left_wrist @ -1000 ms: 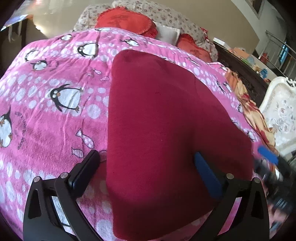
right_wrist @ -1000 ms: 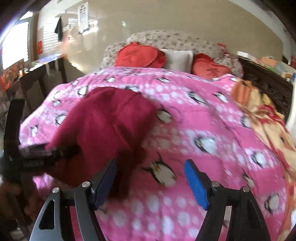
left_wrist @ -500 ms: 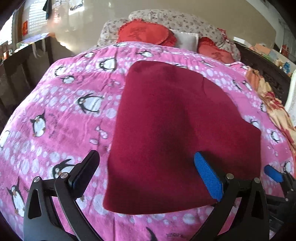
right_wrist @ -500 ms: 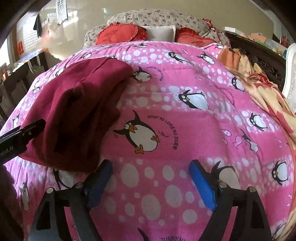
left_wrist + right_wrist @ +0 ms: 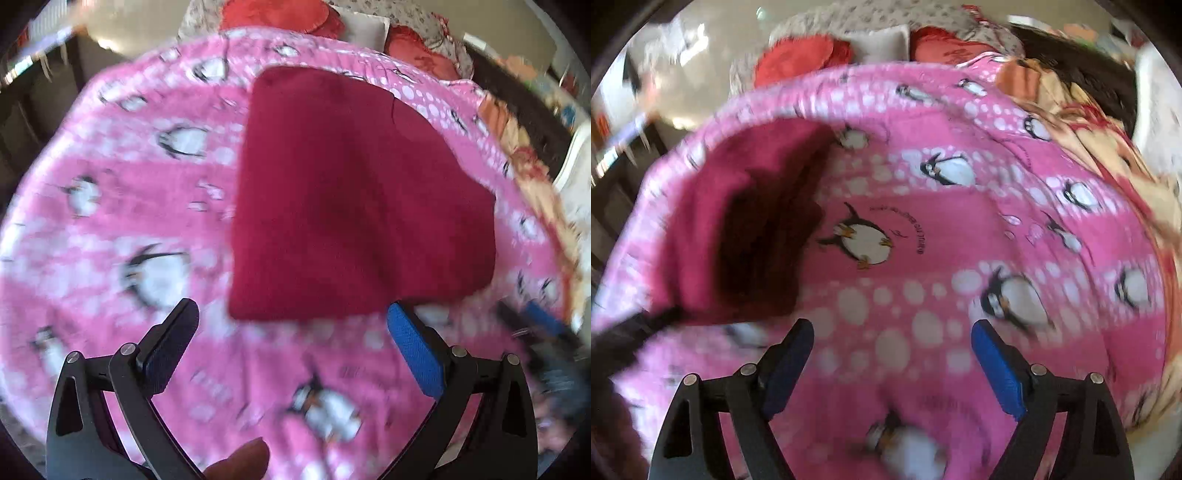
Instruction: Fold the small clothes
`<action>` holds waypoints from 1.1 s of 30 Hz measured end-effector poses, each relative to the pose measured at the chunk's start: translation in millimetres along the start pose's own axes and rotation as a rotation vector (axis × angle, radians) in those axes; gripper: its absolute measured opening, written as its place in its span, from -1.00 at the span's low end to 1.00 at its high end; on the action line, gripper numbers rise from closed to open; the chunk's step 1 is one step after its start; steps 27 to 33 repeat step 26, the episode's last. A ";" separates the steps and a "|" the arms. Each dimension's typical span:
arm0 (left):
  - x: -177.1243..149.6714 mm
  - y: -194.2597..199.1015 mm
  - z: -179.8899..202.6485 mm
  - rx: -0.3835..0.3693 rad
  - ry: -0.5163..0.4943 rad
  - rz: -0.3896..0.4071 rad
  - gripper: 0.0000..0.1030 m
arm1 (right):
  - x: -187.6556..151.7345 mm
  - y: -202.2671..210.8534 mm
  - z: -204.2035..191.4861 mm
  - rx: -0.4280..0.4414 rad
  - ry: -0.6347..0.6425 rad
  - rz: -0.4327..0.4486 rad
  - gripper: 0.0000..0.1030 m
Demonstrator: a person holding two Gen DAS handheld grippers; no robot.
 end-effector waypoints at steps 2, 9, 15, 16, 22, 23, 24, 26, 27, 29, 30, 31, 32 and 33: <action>-4.6 21.0 3.0 0.061 -0.026 0.027 0.99 | -1.4 29.5 -4.0 0.035 0.001 0.064 0.67; 0.2 58.6 7.5 0.062 -0.034 0.048 0.99 | -6.7 96.0 -28.1 0.035 0.149 0.190 0.67; 0.4 67.0 21.4 0.039 -0.081 0.071 0.99 | -6.3 112.8 -31.5 0.034 0.159 0.220 0.67; -0.4 66.6 21.7 0.030 -0.081 0.064 0.99 | -6.2 112.9 -31.9 0.034 0.160 0.218 0.67; -1.4 64.9 20.1 0.018 -0.063 0.074 0.99 | -8.2 110.6 -31.4 0.039 0.153 0.207 0.67; -1.6 65.7 19.5 0.021 -0.060 0.086 0.99 | -8.3 109.2 -31.0 0.040 0.153 0.204 0.67; -1.8 66.4 18.1 0.013 -0.055 0.096 0.99 | -8.3 108.1 -31.6 0.040 0.154 0.203 0.67; -1.6 67.0 16.9 -0.007 -0.052 0.101 0.99 | -8.4 107.3 -32.4 0.040 0.157 0.205 0.67; -1.6 67.0 16.9 -0.007 -0.052 0.101 0.99 | -8.4 107.3 -32.4 0.040 0.157 0.205 0.67; -1.6 67.0 16.9 -0.007 -0.052 0.101 0.99 | -8.4 107.3 -32.4 0.040 0.157 0.205 0.67; -1.6 67.0 16.9 -0.007 -0.052 0.101 0.99 | -8.4 107.3 -32.4 0.040 0.157 0.205 0.67; -1.6 67.0 16.9 -0.007 -0.052 0.101 0.99 | -8.4 107.3 -32.4 0.040 0.157 0.205 0.67; -1.6 67.0 16.9 -0.007 -0.052 0.101 0.99 | -8.4 107.3 -32.4 0.040 0.157 0.205 0.67; -1.6 67.0 16.9 -0.007 -0.052 0.101 0.99 | -8.4 107.3 -32.4 0.040 0.157 0.205 0.67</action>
Point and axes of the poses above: each gripper's, at about its wrist camera, not at the fingertips, and y roughly against the way its jaws point, z to its right, x to its top, the point moved 1 cm from there along -y, roughly the way its jaws point, and after that the axes turned 5 degrees about z, right-handed, at the moved point
